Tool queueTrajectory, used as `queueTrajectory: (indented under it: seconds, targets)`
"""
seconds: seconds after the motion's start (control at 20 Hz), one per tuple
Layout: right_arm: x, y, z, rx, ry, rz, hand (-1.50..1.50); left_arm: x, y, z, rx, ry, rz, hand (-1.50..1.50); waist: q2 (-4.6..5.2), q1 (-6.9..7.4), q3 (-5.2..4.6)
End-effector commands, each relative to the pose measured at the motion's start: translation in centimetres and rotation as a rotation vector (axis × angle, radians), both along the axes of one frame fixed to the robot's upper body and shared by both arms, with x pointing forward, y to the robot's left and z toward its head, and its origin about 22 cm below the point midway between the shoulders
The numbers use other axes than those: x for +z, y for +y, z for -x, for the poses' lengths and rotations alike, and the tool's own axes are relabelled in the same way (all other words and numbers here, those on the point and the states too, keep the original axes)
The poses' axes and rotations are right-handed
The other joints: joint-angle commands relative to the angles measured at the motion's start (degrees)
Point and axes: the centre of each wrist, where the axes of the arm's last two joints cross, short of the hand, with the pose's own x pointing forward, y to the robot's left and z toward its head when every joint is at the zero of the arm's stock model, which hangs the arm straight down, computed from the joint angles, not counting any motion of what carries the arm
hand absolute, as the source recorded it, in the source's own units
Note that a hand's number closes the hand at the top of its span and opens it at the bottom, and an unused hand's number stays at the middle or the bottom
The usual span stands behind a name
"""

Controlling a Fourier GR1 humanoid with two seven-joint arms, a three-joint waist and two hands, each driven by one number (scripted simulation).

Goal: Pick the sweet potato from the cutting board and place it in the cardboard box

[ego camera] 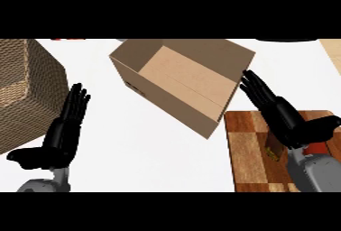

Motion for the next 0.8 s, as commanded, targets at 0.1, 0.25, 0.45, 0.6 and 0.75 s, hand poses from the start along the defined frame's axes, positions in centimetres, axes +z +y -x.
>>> queueTrajectory:
  seconds: [0.1, 0.25, 0.45, 0.6, 0.75]
  targets:
    - [2.0, -1.7, -2.1, -0.344, -0.160, 0.093, -1.50, -1.2, 3.1, 0.5, 0.073, 0.105, -0.174, 0.00, -0.50, 0.11, -0.68]
    - [4.9, -5.4, -3.1, -0.650, -0.335, 0.216, -1.50, -1.4, 5.2, 0.8, 0.142, 0.178, -0.309, 0.00, -0.57, -0.44, -0.68]
    - [1.0, -10.9, -1.4, -1.084, -0.184, 0.451, -1.50, -2.7, 5.4, 1.9, 0.138, 0.249, -0.278, 0.00, -0.40, -1.82, -0.80]
    - [-1.2, -7.2, -1.0, -1.209, -0.267, 0.388, -1.50, -1.9, 5.4, 1.5, 0.136, 0.265, -0.297, 0.00, -0.68, -0.87, -0.71]
    - [-1.8, -5.7, 0.3, -1.162, -0.235, 0.544, -1.50, -1.2, 5.1, 2.0, 0.116, 0.267, -0.315, 0.00, -0.85, -0.32, -0.78]
